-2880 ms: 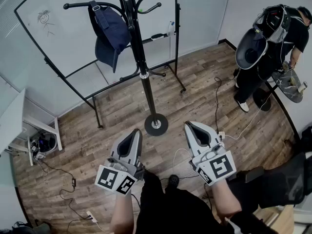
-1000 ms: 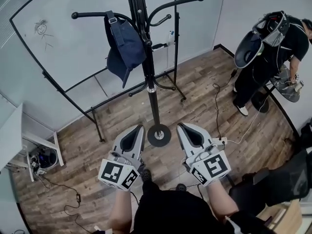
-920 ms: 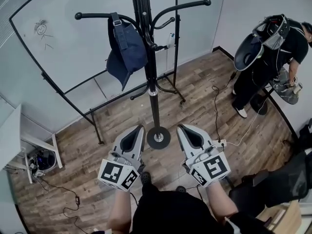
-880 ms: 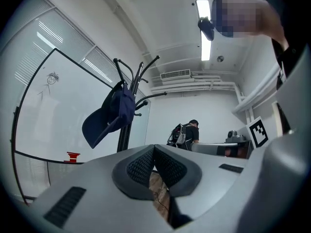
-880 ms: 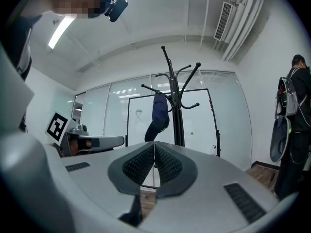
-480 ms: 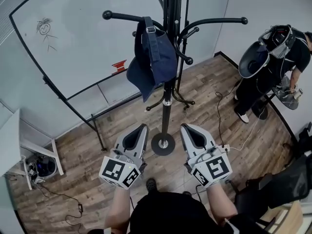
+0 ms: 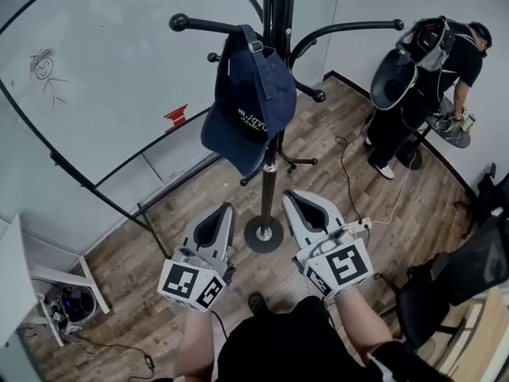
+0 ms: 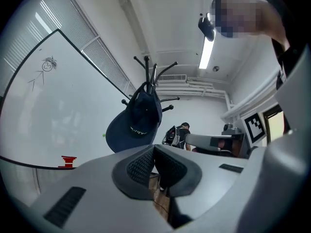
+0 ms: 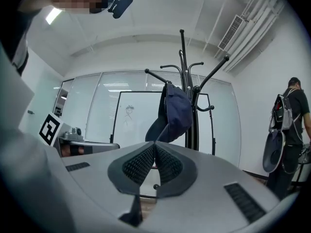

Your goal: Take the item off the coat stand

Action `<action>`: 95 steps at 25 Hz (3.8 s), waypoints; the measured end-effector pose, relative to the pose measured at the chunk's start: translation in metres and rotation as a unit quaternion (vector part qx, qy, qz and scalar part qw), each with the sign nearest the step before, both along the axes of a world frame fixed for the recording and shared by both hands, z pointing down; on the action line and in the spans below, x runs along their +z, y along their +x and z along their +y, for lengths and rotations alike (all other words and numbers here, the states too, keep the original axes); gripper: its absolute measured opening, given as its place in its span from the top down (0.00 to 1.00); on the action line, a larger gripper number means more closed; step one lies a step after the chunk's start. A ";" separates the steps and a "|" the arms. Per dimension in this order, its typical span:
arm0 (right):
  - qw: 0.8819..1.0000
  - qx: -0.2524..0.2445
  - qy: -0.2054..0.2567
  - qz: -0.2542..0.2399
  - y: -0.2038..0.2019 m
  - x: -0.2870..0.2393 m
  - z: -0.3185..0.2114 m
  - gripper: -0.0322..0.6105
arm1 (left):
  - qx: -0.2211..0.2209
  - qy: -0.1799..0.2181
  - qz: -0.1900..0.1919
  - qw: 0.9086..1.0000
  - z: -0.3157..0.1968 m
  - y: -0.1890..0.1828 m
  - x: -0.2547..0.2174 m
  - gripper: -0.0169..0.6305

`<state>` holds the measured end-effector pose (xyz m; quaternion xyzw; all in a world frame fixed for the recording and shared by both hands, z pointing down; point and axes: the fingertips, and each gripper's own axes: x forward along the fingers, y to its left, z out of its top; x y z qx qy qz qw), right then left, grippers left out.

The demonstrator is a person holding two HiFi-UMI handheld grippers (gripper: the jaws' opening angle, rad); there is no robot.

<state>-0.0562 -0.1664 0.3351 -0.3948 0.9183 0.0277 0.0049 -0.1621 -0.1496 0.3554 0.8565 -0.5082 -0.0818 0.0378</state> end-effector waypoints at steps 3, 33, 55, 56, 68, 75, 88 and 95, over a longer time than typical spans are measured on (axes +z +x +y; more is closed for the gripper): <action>1.000 0.025 -0.003 -0.004 -0.004 -0.004 -0.012 0.90 | 0.008 -0.004 0.003 1.000 0.003 -0.003 0.004 0.95; 0.993 0.027 -0.105 -0.055 -0.058 0.017 -0.076 0.71 | -0.021 -0.006 0.010 1.000 0.019 -0.027 0.007 0.95; 0.986 0.041 -0.136 -0.082 -0.061 0.017 -0.097 0.74 | -0.030 0.000 0.006 1.000 0.019 -0.034 0.001 0.95; 0.986 0.041 -0.137 -0.084 -0.060 0.017 -0.096 0.74 | -0.029 0.000 0.005 1.000 0.019 -0.033 0.001 0.95; 0.981 0.040 -0.151 -0.116 -0.048 0.015 -0.090 0.79 | -0.021 -0.001 0.001 1.000 0.020 -0.026 0.001 0.95; 0.973 0.051 -0.167 -0.152 -0.035 0.013 -0.088 0.85 | -0.022 -0.001 -0.001 1.000 0.022 -0.025 0.001 0.95; 0.967 0.058 -0.174 -0.177 -0.024 0.003 -0.081 0.88 | -0.024 0.001 -0.004 1.000 0.029 -0.024 -0.001 0.95; 0.968 0.054 -0.166 -0.181 -0.025 -0.008 -0.076 0.88 | -0.022 0.003 -0.005 1.000 0.031 -0.022 -0.002 0.95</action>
